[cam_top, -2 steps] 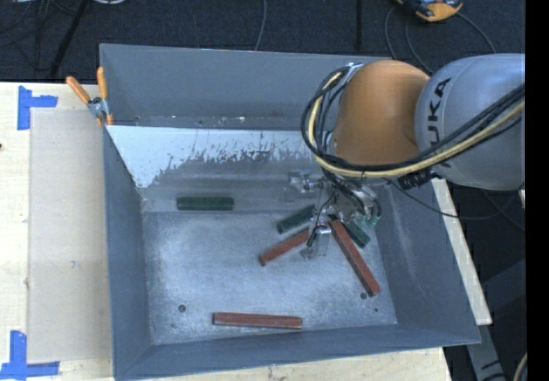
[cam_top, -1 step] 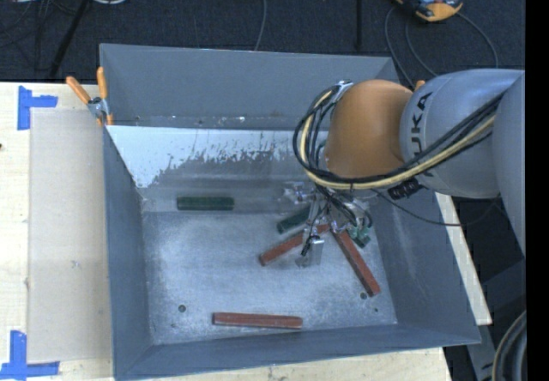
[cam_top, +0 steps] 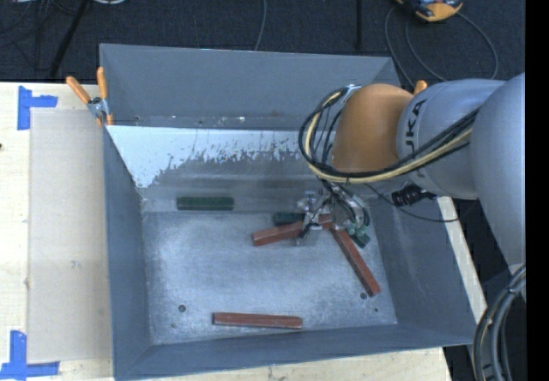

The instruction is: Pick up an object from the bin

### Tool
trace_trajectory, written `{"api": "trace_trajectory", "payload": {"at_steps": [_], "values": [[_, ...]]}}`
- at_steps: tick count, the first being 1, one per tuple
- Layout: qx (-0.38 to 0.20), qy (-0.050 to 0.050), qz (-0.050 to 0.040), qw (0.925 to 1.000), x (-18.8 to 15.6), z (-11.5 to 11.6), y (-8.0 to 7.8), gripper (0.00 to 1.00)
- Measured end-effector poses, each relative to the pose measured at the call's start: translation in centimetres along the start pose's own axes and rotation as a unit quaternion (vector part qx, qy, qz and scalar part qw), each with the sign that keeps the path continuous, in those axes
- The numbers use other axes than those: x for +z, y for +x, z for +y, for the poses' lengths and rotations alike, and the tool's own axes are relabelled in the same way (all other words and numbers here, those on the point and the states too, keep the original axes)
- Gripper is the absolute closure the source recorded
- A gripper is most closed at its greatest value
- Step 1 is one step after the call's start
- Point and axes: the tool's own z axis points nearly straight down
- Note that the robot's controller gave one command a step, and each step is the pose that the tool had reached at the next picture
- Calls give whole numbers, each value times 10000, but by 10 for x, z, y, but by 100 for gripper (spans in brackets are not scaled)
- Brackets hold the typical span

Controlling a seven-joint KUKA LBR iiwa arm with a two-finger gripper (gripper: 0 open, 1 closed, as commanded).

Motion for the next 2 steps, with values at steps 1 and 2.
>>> {"api": "trace_trajectory", "payload": {"at_steps": [1,2], "values": [[-1,0,0,10000,0,0,0,100],[-437,5,25,9990,-14,13,22,100]]}}
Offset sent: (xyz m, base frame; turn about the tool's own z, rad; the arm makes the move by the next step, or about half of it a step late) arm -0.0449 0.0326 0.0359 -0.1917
